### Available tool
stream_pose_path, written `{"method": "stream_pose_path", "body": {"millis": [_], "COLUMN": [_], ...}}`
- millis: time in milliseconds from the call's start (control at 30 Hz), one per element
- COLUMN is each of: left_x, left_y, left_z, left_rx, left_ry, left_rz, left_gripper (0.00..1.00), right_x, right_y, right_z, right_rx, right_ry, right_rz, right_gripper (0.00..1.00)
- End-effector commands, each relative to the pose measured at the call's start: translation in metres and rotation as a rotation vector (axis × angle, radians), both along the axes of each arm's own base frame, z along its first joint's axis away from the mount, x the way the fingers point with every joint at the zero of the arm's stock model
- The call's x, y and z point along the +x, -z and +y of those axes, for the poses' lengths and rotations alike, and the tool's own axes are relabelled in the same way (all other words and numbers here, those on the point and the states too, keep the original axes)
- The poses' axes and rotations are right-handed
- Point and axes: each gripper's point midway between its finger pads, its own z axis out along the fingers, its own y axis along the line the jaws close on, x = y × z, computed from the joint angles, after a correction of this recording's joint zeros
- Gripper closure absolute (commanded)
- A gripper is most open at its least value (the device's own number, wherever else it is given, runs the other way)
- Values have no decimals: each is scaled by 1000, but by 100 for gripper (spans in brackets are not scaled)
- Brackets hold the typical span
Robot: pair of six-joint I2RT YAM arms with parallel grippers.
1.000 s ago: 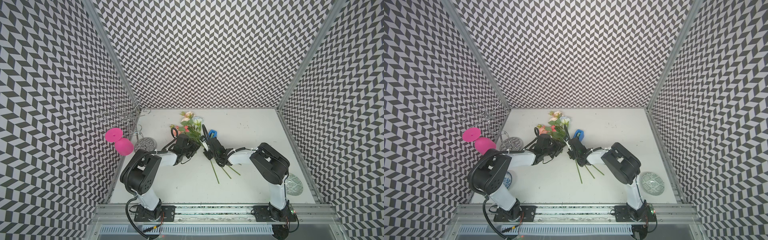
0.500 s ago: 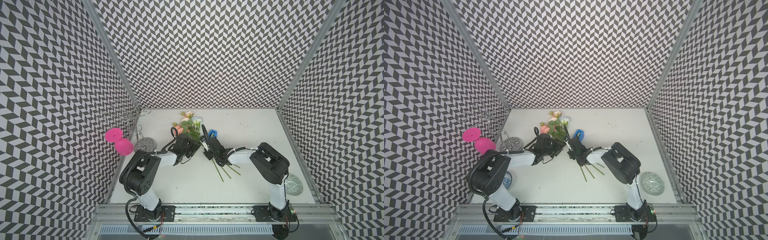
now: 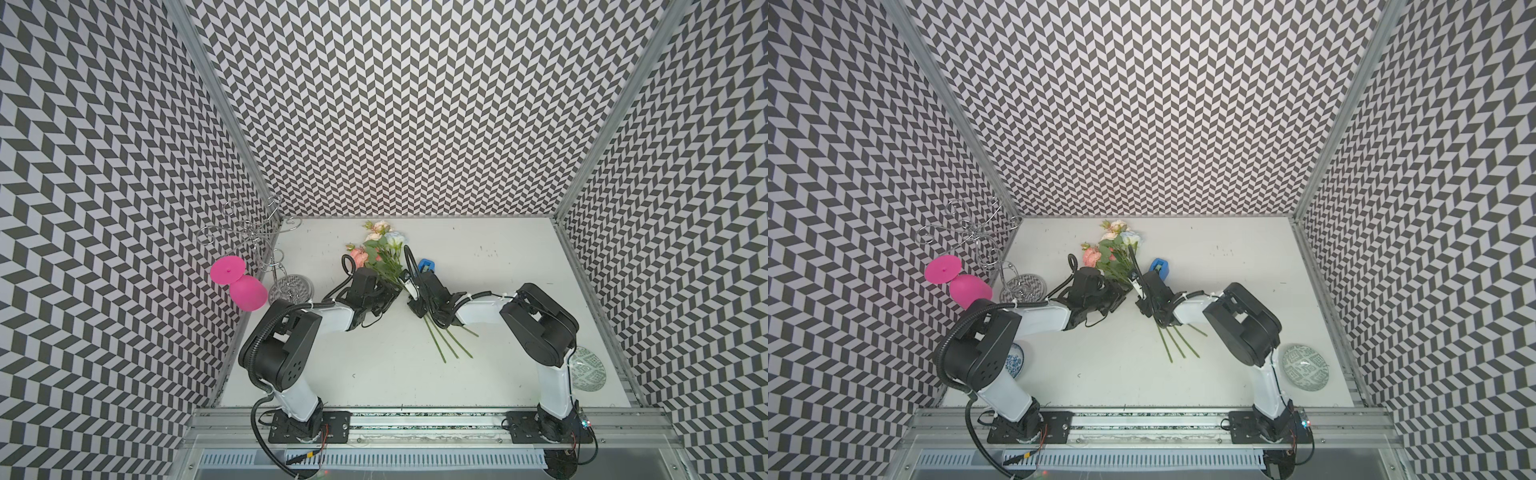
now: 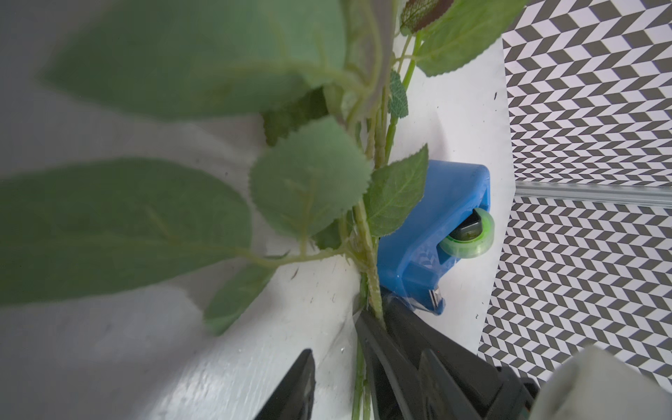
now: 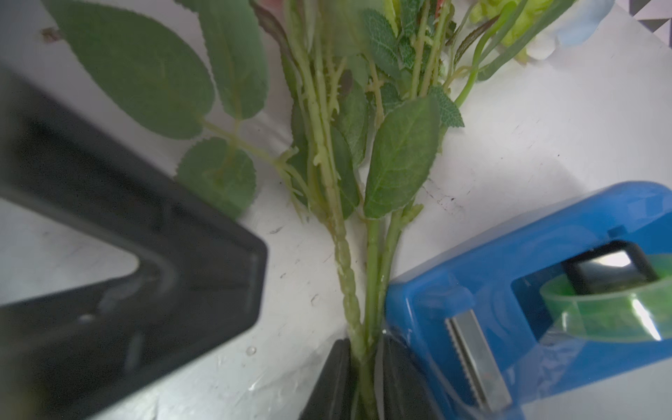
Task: Wrap bouquets with tape
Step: Adjust the unwrapped bouquet at the center of the board.
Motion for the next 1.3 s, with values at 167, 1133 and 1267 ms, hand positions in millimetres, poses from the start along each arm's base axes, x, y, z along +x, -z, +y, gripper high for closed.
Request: {"method": "stream_pose_path", "body": {"millis": [167, 1133, 1267], "left_x": [4, -6, -7], "left_y": [-15, -4, -4], "left_z": [8, 14, 14], "left_rx": [18, 18, 16], "left_ry": [-17, -19, -17], "left_rz": [-56, -35, -35], "left_gripper": [51, 51, 51], "right_x": [0, 5, 1], "right_y": [-37, -25, -14], "right_z": [15, 13, 12], "right_rx": [106, 40, -11], "right_ry": [-62, -60, -51], "right_rz": [65, -52, -64], "right_gripper": [72, 59, 61]}}
